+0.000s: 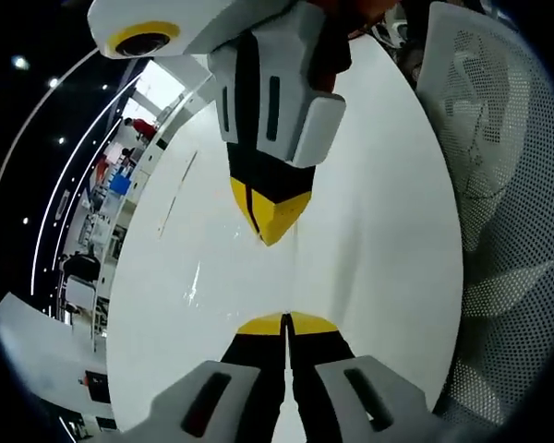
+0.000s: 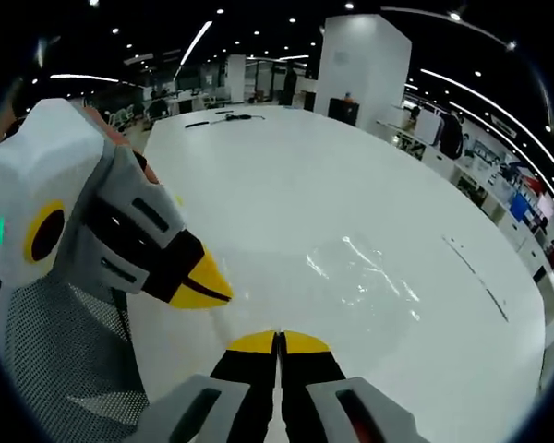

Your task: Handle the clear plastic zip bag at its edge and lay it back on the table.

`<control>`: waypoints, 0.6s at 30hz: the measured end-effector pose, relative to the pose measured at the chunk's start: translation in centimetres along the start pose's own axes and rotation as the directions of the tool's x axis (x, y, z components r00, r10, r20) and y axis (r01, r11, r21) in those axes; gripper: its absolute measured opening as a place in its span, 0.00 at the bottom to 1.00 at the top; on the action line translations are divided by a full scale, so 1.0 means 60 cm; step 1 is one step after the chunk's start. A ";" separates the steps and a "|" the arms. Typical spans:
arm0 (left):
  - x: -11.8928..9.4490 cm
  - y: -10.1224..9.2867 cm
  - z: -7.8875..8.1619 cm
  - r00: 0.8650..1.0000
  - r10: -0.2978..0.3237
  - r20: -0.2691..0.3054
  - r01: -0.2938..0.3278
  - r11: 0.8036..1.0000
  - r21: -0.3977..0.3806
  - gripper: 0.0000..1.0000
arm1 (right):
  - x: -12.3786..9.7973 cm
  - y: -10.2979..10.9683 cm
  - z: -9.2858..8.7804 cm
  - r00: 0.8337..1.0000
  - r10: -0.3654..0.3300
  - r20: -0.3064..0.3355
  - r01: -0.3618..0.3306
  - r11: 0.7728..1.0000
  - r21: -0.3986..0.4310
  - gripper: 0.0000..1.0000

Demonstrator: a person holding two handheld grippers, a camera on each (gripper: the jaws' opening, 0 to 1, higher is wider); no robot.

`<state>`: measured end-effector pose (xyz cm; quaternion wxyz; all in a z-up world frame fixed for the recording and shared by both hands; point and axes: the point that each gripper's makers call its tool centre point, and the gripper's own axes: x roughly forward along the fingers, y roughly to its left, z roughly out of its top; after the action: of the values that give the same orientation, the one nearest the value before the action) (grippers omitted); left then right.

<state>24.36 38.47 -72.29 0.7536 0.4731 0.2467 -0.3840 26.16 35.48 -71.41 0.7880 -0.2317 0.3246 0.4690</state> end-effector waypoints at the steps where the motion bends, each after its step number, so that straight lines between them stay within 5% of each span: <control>1: 0.002 -0.001 0.000 1.000 -0.002 -0.001 0.002 1.000 -0.001 0.00 | -0.001 0.000 0.001 1.000 0.000 0.001 0.000 1.000 0.003 0.00; 18: 0.033 -0.021 0.001 1.000 -0.025 -0.016 0.024 0.999 -0.039 0.00 | -0.020 -0.005 -0.024 1.000 -0.020 0.017 0.019 0.996 0.090 0.04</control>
<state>24.48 37.39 -74.41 0.7558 0.4584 0.2663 -0.3844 25.59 33.70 -71.49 0.8050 -0.1951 0.3359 0.4483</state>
